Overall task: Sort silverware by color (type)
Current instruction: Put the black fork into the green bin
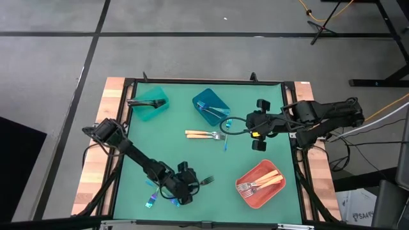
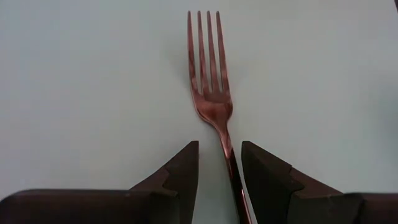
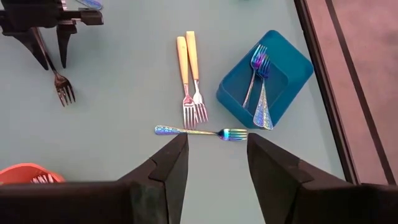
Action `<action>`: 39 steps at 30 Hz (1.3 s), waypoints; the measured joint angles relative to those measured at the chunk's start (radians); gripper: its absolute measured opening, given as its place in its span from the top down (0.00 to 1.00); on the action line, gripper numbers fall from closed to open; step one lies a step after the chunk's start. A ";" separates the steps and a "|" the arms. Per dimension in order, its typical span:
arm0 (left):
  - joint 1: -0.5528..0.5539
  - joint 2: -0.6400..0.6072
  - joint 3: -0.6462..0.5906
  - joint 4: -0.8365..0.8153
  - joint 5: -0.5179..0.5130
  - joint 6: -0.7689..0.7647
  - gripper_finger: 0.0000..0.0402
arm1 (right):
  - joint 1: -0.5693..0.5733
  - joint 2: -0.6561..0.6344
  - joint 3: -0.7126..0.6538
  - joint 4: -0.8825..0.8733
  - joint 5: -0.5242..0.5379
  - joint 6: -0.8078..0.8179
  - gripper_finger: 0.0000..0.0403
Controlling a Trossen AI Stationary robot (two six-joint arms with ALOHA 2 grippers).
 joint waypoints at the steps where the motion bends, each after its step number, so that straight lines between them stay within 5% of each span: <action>1: -0.003 0.000 0.000 -0.006 -0.001 0.001 0.71 | 0.000 0.000 0.000 0.000 0.000 0.000 0.62; 16: -0.012 -0.004 0.003 -0.104 -0.005 0.103 0.72 | 0.000 0.000 0.000 0.000 0.000 0.000 0.62; 39: -0.006 -0.002 0.000 -0.113 -0.030 0.153 0.98 | 0.000 0.000 0.000 -0.003 0.000 0.000 0.62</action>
